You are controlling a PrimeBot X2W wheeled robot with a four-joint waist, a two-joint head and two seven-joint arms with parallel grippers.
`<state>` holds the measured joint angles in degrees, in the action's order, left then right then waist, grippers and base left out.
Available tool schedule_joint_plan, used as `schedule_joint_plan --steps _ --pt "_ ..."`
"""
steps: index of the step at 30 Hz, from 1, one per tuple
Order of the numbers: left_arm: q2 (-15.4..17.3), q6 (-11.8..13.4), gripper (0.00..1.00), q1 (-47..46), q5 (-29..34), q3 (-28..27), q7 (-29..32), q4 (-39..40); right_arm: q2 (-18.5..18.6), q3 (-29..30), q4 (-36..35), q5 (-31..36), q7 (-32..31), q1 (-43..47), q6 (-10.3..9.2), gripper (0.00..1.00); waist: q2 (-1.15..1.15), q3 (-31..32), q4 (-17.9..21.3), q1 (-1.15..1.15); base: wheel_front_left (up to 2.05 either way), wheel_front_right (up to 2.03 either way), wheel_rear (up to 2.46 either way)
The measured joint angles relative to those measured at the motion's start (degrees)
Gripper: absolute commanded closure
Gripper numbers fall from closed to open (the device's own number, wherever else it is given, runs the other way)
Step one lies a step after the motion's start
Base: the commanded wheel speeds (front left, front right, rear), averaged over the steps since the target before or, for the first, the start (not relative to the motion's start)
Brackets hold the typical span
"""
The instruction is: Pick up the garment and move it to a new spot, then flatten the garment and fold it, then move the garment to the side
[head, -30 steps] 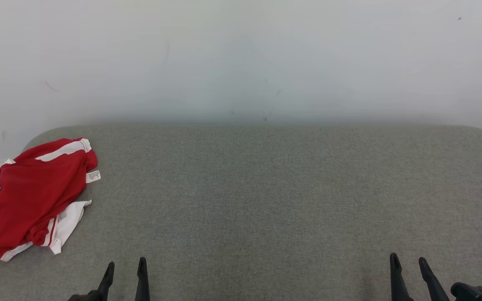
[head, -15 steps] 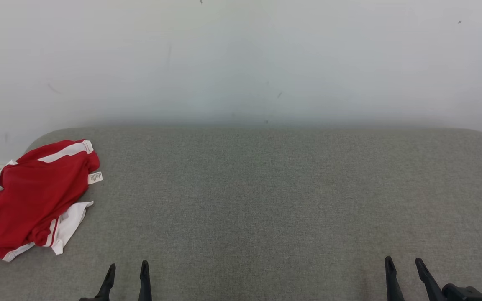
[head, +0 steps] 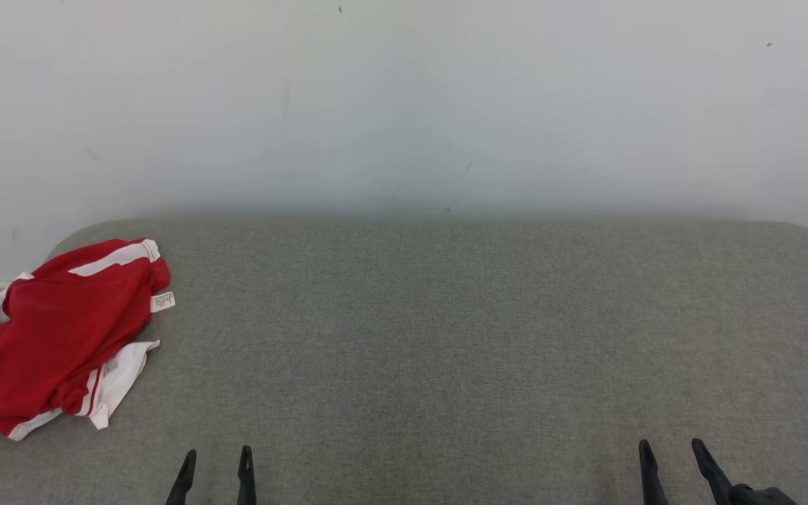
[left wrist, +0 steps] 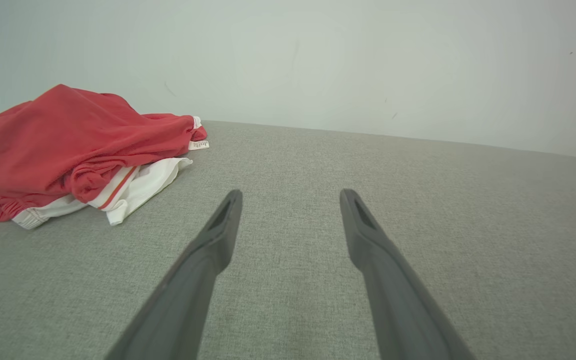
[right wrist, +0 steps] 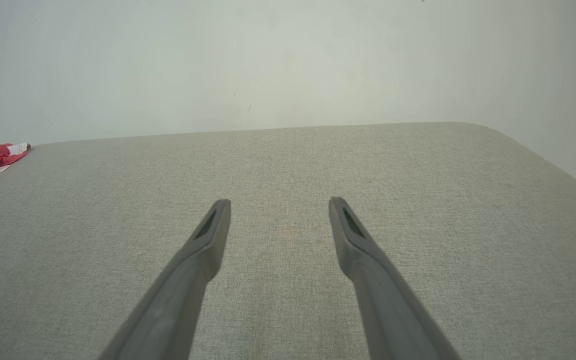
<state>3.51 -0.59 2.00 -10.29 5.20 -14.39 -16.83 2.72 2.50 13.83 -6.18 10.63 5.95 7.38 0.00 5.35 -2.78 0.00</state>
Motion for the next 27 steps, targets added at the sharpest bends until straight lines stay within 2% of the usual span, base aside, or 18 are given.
schedule_joint_plan --steps 7,27 --pt "-0.31 -0.49 0.0 0.13 0.92 -0.05 -0.66 -0.53 0.04 -0.27 -0.16 2.7 0.32 0.56 0.01 0.0 0.0 0.46 -0.02 0.0 0.0 0.0 0.0" --pt "-0.52 -0.91 0.0 0.35 0.64 -0.47 -0.66 -1.29 0.07 -0.23 -0.2 2.34 0.16 1.08 0.01 0.0 0.0 0.39 0.09 0.01 0.0 0.0 0.0"
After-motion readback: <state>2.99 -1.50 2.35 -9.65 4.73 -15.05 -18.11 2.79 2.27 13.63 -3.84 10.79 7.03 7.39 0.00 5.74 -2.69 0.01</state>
